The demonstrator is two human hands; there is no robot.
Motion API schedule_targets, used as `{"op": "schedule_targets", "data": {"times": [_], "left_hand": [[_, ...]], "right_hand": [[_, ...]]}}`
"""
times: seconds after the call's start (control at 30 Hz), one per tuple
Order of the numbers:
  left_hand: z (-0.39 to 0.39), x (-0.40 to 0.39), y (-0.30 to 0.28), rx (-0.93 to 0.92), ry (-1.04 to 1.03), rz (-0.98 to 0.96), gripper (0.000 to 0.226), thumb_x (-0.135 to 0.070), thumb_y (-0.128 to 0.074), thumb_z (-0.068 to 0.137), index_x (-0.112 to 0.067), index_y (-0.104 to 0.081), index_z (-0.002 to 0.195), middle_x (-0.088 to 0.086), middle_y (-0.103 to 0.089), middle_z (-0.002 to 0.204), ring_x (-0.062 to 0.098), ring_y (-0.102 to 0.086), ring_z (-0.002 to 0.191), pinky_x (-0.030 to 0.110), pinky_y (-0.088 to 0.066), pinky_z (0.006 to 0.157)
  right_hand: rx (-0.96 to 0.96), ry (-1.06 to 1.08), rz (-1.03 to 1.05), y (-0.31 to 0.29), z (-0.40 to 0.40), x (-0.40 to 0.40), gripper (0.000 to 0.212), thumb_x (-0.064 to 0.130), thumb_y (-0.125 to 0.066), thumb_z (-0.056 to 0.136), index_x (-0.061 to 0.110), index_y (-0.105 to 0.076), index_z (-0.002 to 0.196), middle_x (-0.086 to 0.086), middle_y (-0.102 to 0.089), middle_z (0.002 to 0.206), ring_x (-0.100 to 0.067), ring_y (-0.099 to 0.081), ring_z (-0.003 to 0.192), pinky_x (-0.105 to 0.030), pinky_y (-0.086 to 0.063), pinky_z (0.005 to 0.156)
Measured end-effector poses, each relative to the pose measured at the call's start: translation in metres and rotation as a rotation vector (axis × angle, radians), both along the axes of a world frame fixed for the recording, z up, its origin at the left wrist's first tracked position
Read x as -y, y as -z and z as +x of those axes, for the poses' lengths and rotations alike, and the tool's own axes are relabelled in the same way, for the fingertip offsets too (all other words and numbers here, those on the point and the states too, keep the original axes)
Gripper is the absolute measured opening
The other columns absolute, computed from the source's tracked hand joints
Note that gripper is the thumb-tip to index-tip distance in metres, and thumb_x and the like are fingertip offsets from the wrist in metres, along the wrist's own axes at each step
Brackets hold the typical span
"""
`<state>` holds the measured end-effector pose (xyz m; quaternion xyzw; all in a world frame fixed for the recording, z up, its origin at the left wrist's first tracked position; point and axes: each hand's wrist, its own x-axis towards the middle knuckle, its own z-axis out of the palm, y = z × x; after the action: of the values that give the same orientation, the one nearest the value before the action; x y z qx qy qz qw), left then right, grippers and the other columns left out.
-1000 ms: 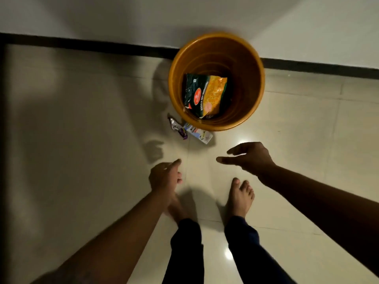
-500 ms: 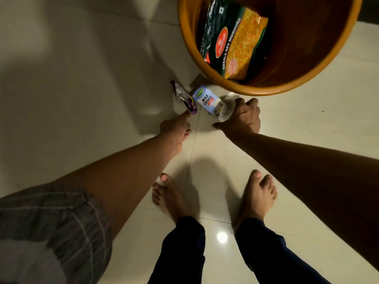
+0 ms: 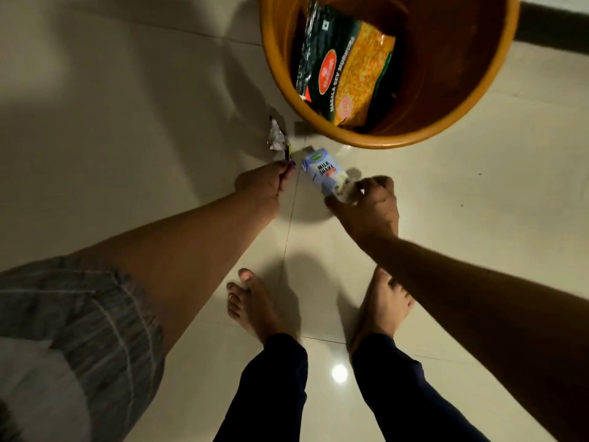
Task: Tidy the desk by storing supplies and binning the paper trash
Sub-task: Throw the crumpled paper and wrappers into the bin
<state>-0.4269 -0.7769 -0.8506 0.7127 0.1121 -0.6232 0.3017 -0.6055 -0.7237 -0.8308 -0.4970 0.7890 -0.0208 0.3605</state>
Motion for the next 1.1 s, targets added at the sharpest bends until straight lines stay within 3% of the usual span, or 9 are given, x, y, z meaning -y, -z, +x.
{"op": "schedule_targets", "data": {"times": [0.17,0.33,0.5,0.67,0.77,0.87,1.0,1.1], "left_hand": [[-0.006,-0.021,-0.069,0.147,-0.012,-0.023,0.003,-0.003,-0.076,0.088,-0.004,-0.074,0.086,0.011,-0.077,0.086,0.006,-0.069,0.058,0.014,-0.05,0.051],[0.009,-0.056,-0.149,0.22,-0.143,-0.114,0.011,0.015,-0.073,0.084,0.007,-0.067,0.089,0.03,-0.072,0.1,0.034,-0.077,0.089,0.024,-0.063,0.066],[0.017,-0.065,-0.222,0.383,-0.059,-0.183,0.012,0.005,-0.075,0.086,-0.003,-0.074,0.094,0.022,-0.077,0.099,0.019,-0.079,0.08,0.018,-0.059,0.068],[-0.01,-0.032,-0.274,0.415,0.072,-0.399,0.014,0.003,-0.08,0.083,-0.005,-0.076,0.093,0.008,-0.08,0.082,0.018,-0.077,0.078,0.02,-0.059,0.068],[-0.032,0.002,-0.286,0.41,0.142,-0.473,0.014,0.003,-0.081,0.082,-0.009,-0.076,0.09,0.008,-0.079,0.079,0.02,-0.078,0.077,0.024,-0.06,0.067],[-0.048,0.039,-0.283,0.346,0.248,-0.355,0.017,-0.008,-0.081,0.085,-0.009,-0.077,0.101,0.009,-0.08,0.087,0.019,-0.079,0.076,0.021,-0.058,0.06],[-0.058,0.061,-0.282,0.209,0.421,-0.159,0.04,-0.033,-0.079,0.089,-0.008,-0.068,0.119,0.006,-0.076,0.11,0.018,-0.079,0.081,0.027,-0.061,0.062],[-0.06,0.052,-0.296,0.209,0.448,-0.166,0.037,-0.036,-0.075,0.092,-0.011,-0.068,0.119,0.004,-0.076,0.111,0.02,-0.079,0.084,0.03,-0.062,0.066]], "right_hand": [[0.079,0.032,-0.021,-0.078,-0.018,-0.034,0.06,0.058,-0.079,0.074,0.013,-0.067,0.112,0.0,-0.052,0.125,-0.016,-0.058,0.103,-0.026,-0.048,0.076],[0.194,0.107,-0.119,-0.178,-0.03,-0.044,0.059,0.052,-0.083,0.072,0.019,-0.063,0.116,0.011,-0.054,0.123,-0.007,-0.057,0.102,-0.019,-0.049,0.075],[0.287,0.155,-0.248,-0.262,-0.04,-0.018,0.063,0.054,-0.075,0.066,0.025,-0.06,0.12,0.016,-0.056,0.12,-0.004,-0.056,0.107,-0.018,-0.047,0.077],[0.34,0.213,-0.4,-0.299,-0.044,0.033,0.054,0.046,-0.079,0.069,0.029,-0.055,0.114,0.012,-0.057,0.113,-0.005,-0.058,0.103,-0.026,-0.052,0.08],[0.314,0.203,-0.466,-0.301,-0.045,0.068,0.056,0.046,-0.08,0.068,0.025,-0.056,0.113,0.008,-0.056,0.114,-0.003,-0.056,0.102,-0.021,-0.053,0.078],[0.264,0.136,-0.46,-0.292,-0.046,0.095,0.07,0.05,-0.089,0.065,0.024,-0.054,0.12,0.006,-0.052,0.126,-0.004,-0.054,0.108,-0.011,-0.049,0.081],[0.159,0.079,-0.47,-0.286,-0.046,0.103,0.085,0.05,-0.088,0.064,0.019,-0.051,0.135,-0.001,-0.045,0.146,-0.019,-0.051,0.127,-0.039,-0.052,0.101],[0.19,0.08,-0.469,-0.295,-0.044,0.091,0.074,0.04,-0.088,0.07,0.022,-0.052,0.133,-0.001,-0.042,0.149,-0.019,-0.05,0.13,-0.036,-0.05,0.104]]}}
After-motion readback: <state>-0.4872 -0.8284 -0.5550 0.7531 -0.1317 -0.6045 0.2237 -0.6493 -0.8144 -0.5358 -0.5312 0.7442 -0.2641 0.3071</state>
